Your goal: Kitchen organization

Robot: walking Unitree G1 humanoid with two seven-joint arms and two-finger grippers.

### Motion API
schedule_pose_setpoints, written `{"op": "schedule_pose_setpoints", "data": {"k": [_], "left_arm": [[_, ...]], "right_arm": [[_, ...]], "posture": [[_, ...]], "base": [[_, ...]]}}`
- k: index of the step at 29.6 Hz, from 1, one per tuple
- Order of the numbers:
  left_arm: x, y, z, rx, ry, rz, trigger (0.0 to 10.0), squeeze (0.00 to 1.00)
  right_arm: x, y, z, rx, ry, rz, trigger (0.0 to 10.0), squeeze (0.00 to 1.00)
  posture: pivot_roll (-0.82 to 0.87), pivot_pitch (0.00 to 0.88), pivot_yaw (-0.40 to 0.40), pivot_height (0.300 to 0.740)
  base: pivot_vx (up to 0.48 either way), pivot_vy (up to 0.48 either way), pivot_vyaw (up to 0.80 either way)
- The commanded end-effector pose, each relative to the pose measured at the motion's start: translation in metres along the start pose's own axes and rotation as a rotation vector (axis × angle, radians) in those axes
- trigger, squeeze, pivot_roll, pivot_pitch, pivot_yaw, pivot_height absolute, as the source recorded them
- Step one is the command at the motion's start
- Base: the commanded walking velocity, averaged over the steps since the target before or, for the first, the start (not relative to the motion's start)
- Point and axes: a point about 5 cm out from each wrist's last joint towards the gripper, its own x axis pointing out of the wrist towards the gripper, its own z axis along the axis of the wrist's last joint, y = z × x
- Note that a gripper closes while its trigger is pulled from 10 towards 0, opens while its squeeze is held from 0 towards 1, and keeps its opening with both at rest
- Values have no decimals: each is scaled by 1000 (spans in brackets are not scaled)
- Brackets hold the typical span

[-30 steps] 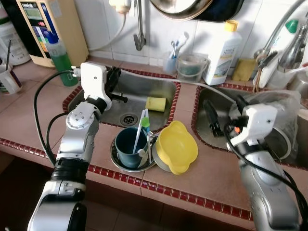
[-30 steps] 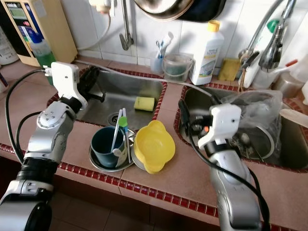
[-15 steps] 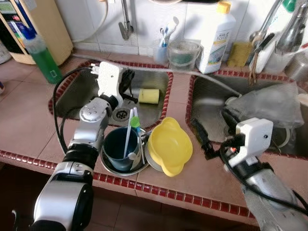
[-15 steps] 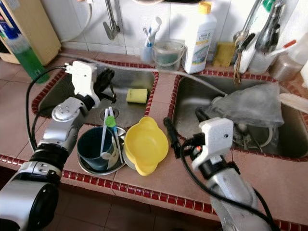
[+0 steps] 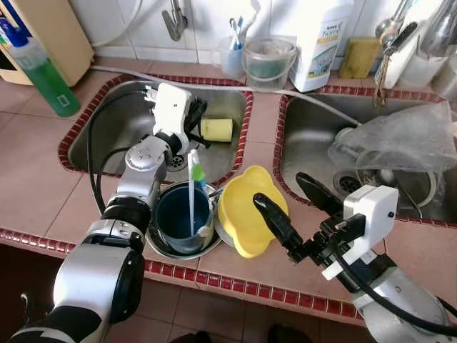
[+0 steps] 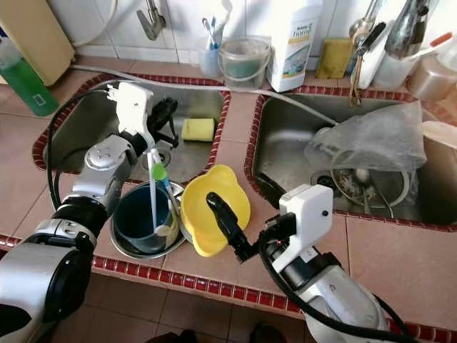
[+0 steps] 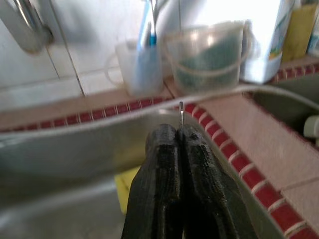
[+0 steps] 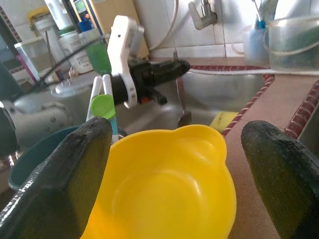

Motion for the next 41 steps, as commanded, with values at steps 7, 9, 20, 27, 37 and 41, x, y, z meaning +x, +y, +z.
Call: {"op": "schedule_pose_setpoints", "data": {"k": [7, 9, 20, 27, 37, 41], "left_arm": [[-1, 10, 3, 38, 3, 12, 10000, 0], [-2, 12, 4, 31, 1, 15, 10000, 0], [-4, 24, 8, 34, -5, 54, 10000, 757], [-4, 27, 10, 17, -18, 59, 10000, 1000], [-4, 28, 12, 19, -26, 61, 10000, 1000], [-3, 30, 15, 30, -30, 69, 10000, 1000]], "right_arm": [[0, 6, 10, 25, -30, 47, 10000, 0], [-1, 6, 11, 30, -30, 51, 10000, 0], [-1, 8, 13, 57, -22, 93, 10000, 0], [0, 7, 15, 51, -26, 96, 10000, 0], [6, 0, 24, 52, -91, 71, 10000, 0], [8, -2, 25, 48, -103, 65, 10000, 0]], "posture": [[-275, 237, 90, 740], [-272, 234, 87, 740], [-270, 215, 80, 740], [-270, 205, 75, 740], [-264, 190, 71, 740], [-258, 184, 70, 740]], "base": [[0, 0, 0], [0, 0, 0], [0, 0, 0], [0, 0, 0], [0, 0, 0], [0, 0, 0]]}}
